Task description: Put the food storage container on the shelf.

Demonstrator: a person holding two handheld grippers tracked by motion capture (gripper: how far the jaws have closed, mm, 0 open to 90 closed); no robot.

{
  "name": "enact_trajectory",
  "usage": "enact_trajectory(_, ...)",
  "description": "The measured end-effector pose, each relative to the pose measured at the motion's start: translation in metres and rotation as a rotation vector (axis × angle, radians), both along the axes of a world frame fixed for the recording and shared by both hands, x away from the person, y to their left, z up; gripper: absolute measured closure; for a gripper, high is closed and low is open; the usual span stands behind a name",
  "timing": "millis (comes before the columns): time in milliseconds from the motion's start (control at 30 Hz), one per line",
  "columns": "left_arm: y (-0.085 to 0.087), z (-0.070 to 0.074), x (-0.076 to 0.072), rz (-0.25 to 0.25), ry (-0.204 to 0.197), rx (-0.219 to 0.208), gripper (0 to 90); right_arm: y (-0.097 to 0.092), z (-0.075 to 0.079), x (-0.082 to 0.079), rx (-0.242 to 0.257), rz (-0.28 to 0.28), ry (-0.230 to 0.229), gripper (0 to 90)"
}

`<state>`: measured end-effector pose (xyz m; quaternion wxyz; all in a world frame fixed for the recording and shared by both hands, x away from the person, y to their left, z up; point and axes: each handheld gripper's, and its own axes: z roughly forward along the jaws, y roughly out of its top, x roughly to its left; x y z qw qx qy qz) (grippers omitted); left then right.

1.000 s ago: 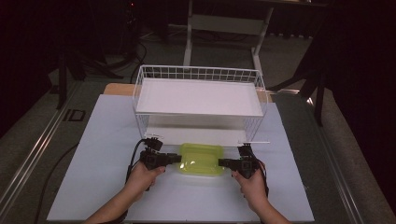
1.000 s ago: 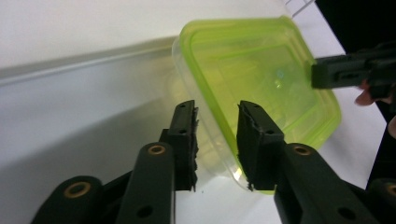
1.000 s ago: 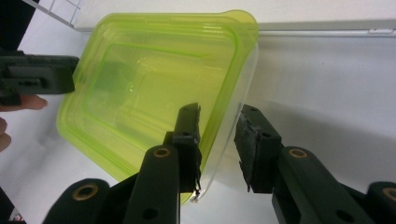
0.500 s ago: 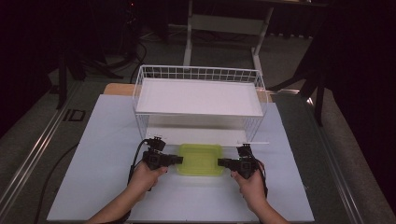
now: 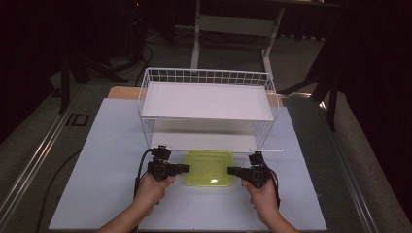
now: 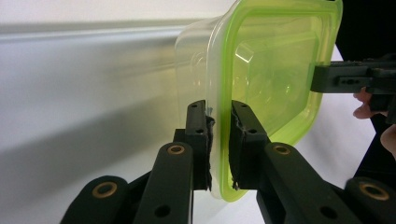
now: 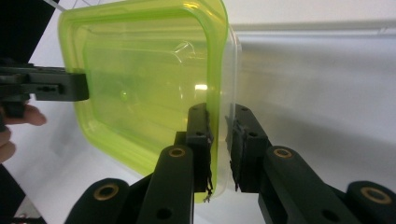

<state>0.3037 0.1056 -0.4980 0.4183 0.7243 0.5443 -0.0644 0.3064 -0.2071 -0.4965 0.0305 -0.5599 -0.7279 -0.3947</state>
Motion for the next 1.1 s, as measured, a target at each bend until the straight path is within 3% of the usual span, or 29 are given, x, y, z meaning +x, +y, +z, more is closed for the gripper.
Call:
enact_trajectory(333, 0.007, 0.017, 0.014, 0.056, -0.084, -0.013, 80.7, 0.008, 0.018, 0.019, 0.012, -0.021, -0.069, 79.3)
enact_trajectory(367, 0.007, 0.017, 0.014, 0.056, -0.084, -0.013, 80.8, 0.008, 0.018, 0.019, 0.012, -0.021, -0.069, 79.3)
enact_trajectory(400, 0.008, 0.018, 0.017, 0.072, -0.113, -0.015, 80.8, 0.010, 0.019, 0.024, 0.014, -0.028, -0.083, 79.2)
enact_trajectory(533, 0.008, 0.019, 0.020, 0.083, -0.133, -0.009, 80.8, 0.013, 0.019, 0.029, 0.022, -0.037, -0.084, 79.2)
enact_trajectory(600, 0.009, 0.018, 0.027, 0.090, -0.164, -0.004, 80.7, 0.014, 0.018, 0.039, 0.021, -0.044, -0.097, 79.1)
enact_trajectory(1100, 0.009, 0.003, 0.048, 0.121, -0.190, -0.025, 80.6, 0.020, 0.009, 0.060, 0.000, -0.085, -0.114, 78.7)
